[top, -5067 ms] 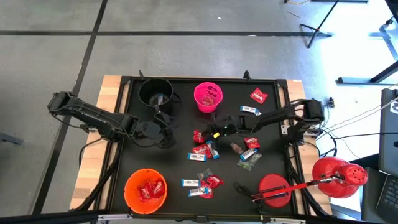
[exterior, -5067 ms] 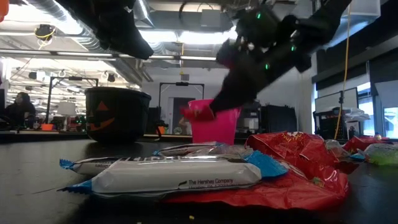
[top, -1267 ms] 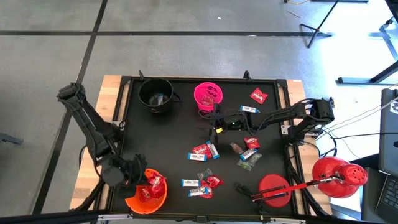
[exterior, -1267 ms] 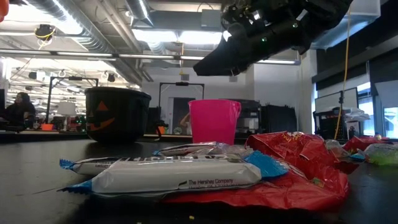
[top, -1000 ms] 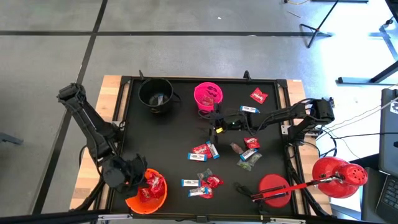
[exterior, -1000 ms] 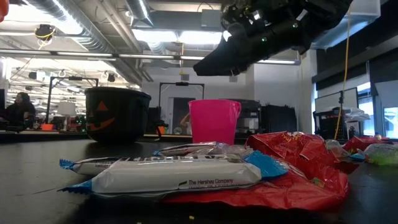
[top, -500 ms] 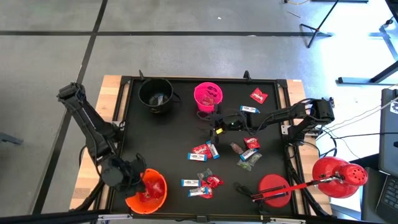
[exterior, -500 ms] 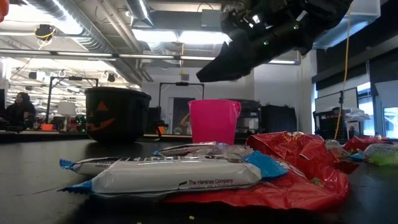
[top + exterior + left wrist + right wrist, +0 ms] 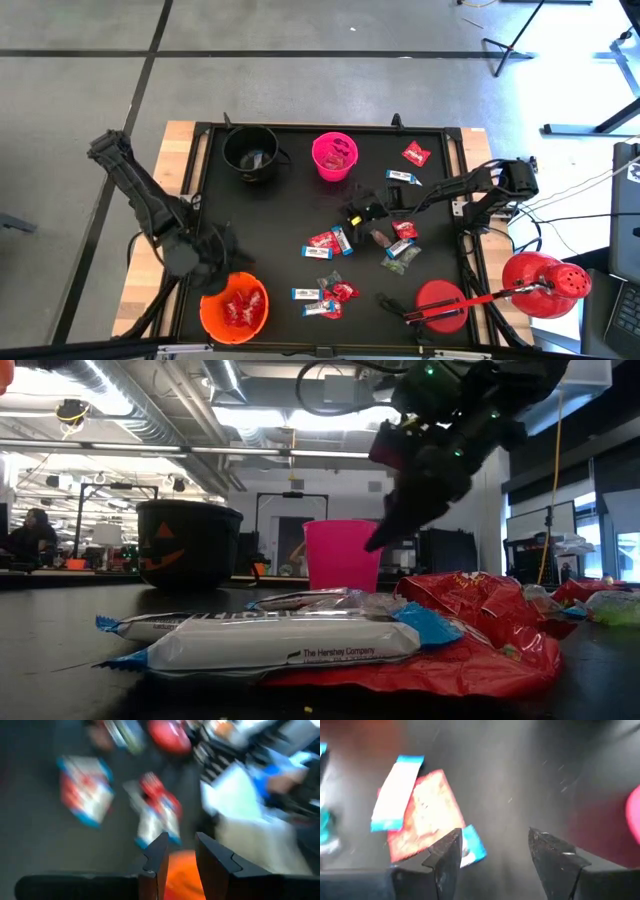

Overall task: Organize candy in baskets
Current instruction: Put the white chocolate bar into the black bucket

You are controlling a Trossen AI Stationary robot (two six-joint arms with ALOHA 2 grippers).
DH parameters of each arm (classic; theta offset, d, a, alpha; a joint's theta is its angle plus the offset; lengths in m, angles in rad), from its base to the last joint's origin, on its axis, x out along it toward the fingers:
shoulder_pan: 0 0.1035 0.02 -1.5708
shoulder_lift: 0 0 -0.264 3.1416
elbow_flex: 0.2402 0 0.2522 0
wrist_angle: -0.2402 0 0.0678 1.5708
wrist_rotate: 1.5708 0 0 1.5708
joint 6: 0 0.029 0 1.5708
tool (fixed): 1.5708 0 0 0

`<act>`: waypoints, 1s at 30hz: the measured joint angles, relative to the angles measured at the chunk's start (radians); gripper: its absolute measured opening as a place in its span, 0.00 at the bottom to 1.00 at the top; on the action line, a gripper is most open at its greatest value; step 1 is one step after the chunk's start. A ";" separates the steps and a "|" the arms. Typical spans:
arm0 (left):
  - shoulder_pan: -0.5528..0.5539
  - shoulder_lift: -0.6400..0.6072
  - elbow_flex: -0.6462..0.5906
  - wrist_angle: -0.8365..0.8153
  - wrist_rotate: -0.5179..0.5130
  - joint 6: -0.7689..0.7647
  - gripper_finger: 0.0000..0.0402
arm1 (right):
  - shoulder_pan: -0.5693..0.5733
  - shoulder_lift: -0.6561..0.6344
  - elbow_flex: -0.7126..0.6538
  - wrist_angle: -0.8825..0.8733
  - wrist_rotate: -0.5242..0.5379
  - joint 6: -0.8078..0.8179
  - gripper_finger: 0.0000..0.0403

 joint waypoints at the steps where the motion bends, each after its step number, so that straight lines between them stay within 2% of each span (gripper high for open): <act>1: 0.021 -0.010 0.000 0.000 -0.042 0.069 0.21 | 0.011 0.001 0.000 -0.015 0.000 0.008 0.56; 4: 0.087 -0.023 0.001 0.000 -0.114 0.220 0.21 | 0.040 0.003 -0.001 -0.035 0.000 0.028 0.56; 9: 0.212 -0.023 0.001 0.023 -0.114 0.375 0.22 | 0.076 0.043 -0.001 -0.005 0.001 0.047 0.56; 14: 0.260 -0.024 0.001 0.321 -0.044 0.709 0.22 | 0.080 0.109 -0.001 0.037 0.002 0.067 0.56; 17: 0.274 -0.025 0.001 0.409 -0.013 0.853 0.22 | 0.078 0.140 -0.001 0.047 0.008 0.078 0.56; 20: 0.314 -0.026 -0.002 0.405 0.004 0.877 0.22 | 0.079 0.154 0.000 0.058 0.028 0.081 0.56; 26: 0.406 -0.026 -0.071 0.421 0.085 0.813 0.22 | 0.079 0.161 0.002 0.059 0.042 0.082 0.56; 30: 0.449 -0.025 -0.120 0.479 0.133 0.774 0.22 | 0.079 0.161 0.002 0.054 0.042 0.065 0.50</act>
